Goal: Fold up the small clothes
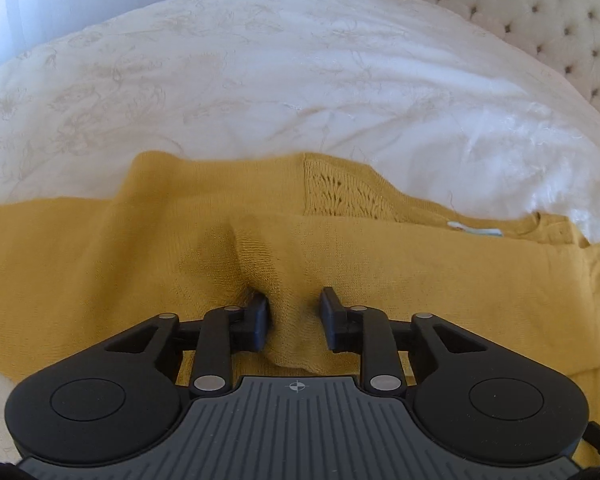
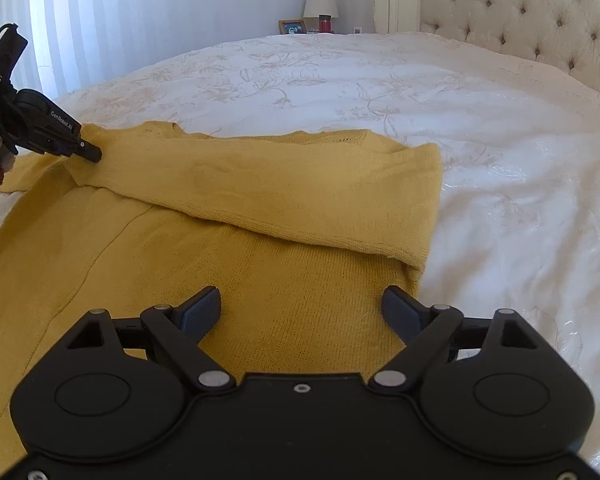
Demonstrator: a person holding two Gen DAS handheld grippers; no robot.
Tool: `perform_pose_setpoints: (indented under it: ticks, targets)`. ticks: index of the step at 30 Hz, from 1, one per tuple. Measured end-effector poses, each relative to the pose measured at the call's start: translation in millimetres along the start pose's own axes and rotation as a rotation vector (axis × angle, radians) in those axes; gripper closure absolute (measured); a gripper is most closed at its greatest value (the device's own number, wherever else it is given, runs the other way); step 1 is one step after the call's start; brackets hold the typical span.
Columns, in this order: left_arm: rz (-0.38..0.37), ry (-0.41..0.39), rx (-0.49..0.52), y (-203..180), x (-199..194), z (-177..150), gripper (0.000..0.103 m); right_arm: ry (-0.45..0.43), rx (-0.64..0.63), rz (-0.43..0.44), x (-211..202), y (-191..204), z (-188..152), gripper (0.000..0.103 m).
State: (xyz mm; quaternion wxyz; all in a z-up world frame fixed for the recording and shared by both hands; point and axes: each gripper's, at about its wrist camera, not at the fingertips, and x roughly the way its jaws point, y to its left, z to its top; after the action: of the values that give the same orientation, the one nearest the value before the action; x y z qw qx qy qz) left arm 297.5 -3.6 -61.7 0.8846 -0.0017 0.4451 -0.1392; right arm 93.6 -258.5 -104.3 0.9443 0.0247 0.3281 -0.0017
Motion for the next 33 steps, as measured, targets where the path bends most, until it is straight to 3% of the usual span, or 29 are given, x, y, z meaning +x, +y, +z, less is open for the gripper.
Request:
perform_pose_setpoints:
  ticks: [3, 7, 10, 14, 20, 28, 33]
  targets:
    - [-0.053, -0.054, 0.019, 4, 0, -13, 0.061, 0.005, -0.004, -0.007, 3, 2, -2, 0.013]
    - [-0.140, -0.070, 0.126, -5, -2, -23, 0.015, 0.006, -0.015, -0.012, 8, 5, -7, 0.005]
    - [-0.142, -0.088, 0.191, -10, -9, -31, 0.012, -0.009, -0.033, -0.021, 10, 9, -11, 0.001]
    - [-0.202, -0.106, 0.166, 7, -32, -37, 0.012, -0.022, -0.032, -0.020, 9, 10, -14, 0.001]
    - [-0.104, -0.119, 0.178, 64, -62, -39, 0.012, -0.037, -0.028, -0.020, 9, 10, -15, 0.001]
    - [0.047, -0.108, -0.113, 189, -74, -33, 0.012, -0.064, -0.021, -0.025, 7, 10, -19, 0.001]
    - [0.126, -0.118, -0.157, 232, -77, -27, 0.012, -0.074, -0.022, -0.035, 6, 11, -21, 0.001]
